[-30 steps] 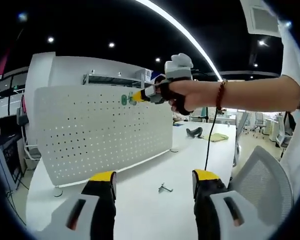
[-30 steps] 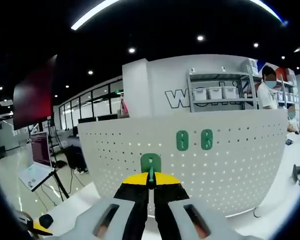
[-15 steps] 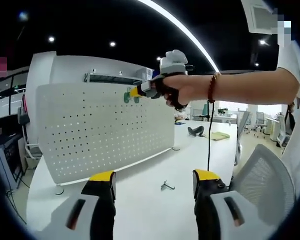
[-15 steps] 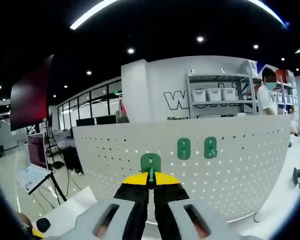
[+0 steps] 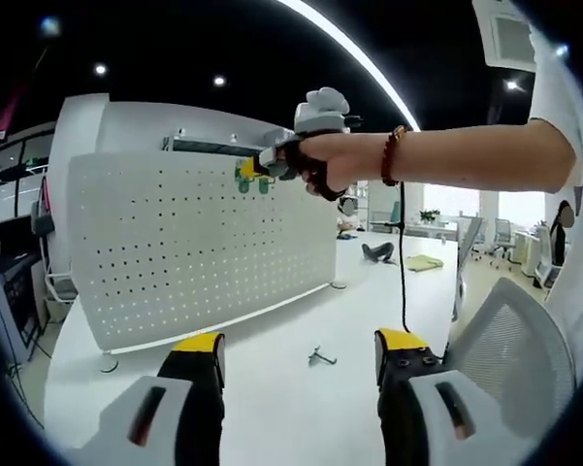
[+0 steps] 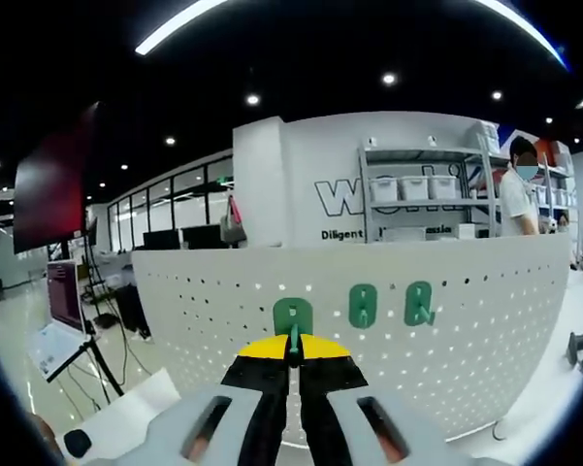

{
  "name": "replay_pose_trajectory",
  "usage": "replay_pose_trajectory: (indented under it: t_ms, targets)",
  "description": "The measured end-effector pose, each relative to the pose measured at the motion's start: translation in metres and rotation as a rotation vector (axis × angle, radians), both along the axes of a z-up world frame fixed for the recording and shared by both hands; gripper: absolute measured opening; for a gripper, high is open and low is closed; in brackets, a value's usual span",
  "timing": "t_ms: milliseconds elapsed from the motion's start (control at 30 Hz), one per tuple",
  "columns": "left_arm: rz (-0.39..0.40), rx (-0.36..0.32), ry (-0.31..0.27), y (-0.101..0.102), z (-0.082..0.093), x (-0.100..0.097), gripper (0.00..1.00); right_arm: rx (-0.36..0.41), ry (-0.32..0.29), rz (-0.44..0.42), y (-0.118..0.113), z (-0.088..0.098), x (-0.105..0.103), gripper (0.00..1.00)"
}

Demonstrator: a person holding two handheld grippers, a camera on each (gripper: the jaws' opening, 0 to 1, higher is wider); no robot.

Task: Insert the hook assembly into the mounting plate slot until the hook locks in place.

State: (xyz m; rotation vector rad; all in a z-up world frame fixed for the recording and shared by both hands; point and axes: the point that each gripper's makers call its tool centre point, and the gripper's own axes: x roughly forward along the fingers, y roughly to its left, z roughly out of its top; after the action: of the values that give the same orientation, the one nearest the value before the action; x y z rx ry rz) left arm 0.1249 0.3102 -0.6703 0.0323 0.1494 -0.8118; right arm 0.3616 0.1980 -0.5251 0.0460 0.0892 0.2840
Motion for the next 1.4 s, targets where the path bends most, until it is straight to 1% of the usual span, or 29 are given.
replay_pose_trajectory:
  t_ms: [133, 200, 300, 367, 433, 600, 867, 1200, 1400]
  targets:
    - [0.004, -0.007, 0.001, 0.002, -0.001, 0.001, 0.64, -0.001, 0.000, -0.013, -0.002, 0.000, 0.007, 0.01]
    - [0.008, -0.036, 0.021, 0.002, -0.001, 0.003, 0.64, 0.007, 0.002, -0.010, -0.002, 0.000, 0.009, 0.01]
    - [0.003, -0.031, 0.008, 0.002, 0.000, 0.003, 0.65, 0.012, 0.003, -0.010, 0.000, 0.001, 0.012, 0.01]
    - [0.001, -0.028, 0.012, 0.001, 0.000, 0.003, 0.65, 0.002, -0.006, -0.019, -0.001, 0.003, 0.014, 0.01]
    - [-0.001, -0.026, 0.006, 0.001, 0.001, 0.004, 0.65, 0.002, -0.005, -0.026, -0.002, 0.003, 0.017, 0.01]
    - [-0.010, -0.033, 0.011, 0.001, 0.001, 0.004, 0.65, -0.007, 0.000, -0.034, -0.002, 0.002, 0.022, 0.01]
    - [-0.016, -0.018, 0.003, 0.001, 0.001, 0.005, 0.68, 0.013, 0.011, -0.050, -0.002, -0.001, 0.033, 0.01]
    - [0.003, -0.025, 0.013, 0.008, -0.002, 0.009, 0.71, 0.012, 0.008, -0.056, -0.001, 0.003, 0.045, 0.01]
    - [0.008, -0.029, 0.018, 0.010, -0.003, 0.009, 0.75, 0.010, 0.020, -0.059, 0.000, -0.003, 0.050, 0.01]
